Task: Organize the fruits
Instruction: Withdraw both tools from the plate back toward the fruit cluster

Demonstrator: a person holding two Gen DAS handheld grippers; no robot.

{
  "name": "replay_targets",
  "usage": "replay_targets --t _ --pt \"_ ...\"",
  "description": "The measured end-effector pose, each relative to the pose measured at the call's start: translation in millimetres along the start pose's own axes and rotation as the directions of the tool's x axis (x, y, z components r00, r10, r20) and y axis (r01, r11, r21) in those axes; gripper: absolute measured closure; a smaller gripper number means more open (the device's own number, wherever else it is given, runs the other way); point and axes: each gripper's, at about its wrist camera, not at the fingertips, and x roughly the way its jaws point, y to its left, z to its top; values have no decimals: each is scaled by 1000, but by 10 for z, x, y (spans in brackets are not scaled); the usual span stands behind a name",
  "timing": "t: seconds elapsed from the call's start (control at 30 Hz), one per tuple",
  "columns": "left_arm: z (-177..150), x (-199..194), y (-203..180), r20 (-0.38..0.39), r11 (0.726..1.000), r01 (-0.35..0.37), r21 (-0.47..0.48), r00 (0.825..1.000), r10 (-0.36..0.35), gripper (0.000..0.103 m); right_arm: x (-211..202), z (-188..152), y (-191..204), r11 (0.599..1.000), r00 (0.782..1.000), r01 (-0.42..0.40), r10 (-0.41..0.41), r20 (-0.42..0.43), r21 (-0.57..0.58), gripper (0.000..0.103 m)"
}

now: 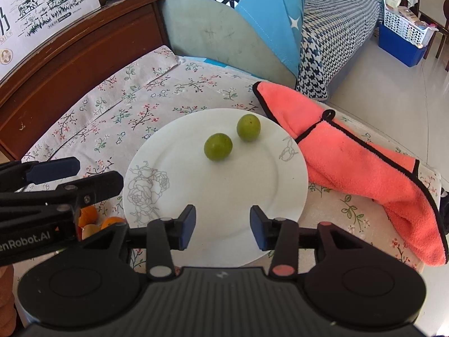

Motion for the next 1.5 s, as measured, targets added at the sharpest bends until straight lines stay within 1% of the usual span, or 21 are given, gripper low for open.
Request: replay_targets --t 0.03,0.13,0.27,0.4,0.53,0.73,0.87,1.1,1.17,1.4,1.5 --pt "-12 -9 18 -7 1000 -5 -1 1000 5 34 -1 -9 1 1000 1000 0 0 -4 9 57" --pt "-53 -32 76 -27 1000 -23 5 999 23 34 -3 -41 17 1000 1000 -9 9 -19 26 57" --pt "-111 -105 189 -34 998 -57 -4 998 57 33 -44 -81 85 1000 1000 -17 18 -22 13 56" --pt "-189 -198 365 -48 995 -76 -59 996 74 33 -89 -114 159 1000 999 -25 25 -21 -8 53" --pt "-311 -305 520 -61 988 -89 -126 995 82 33 -126 -152 247 999 999 -40 39 -26 -33 52" --pt "-588 -436 616 -94 981 -98 -165 992 83 33 -176 -234 380 996 998 -62 60 -31 -70 52" --pt "-782 -483 591 -126 983 -112 -147 988 94 33 -193 -304 446 994 997 -72 68 -40 -88 52" --pt "-1036 -606 525 -150 986 -122 -113 983 105 33 -187 -431 603 984 991 -117 108 -77 -131 52" --pt "-1101 -648 497 -152 987 -124 -104 983 108 30 -192 -467 652 980 989 -134 123 -84 -146 52" --pt "-1254 -686 365 -164 991 -120 -57 980 110 29 -197 -599 826 962 976 -205 187 -116 -181 52" --pt "-1292 -691 303 -157 992 -117 -37 981 110 29 -200 -657 900 952 968 -238 217 -126 -191 52"
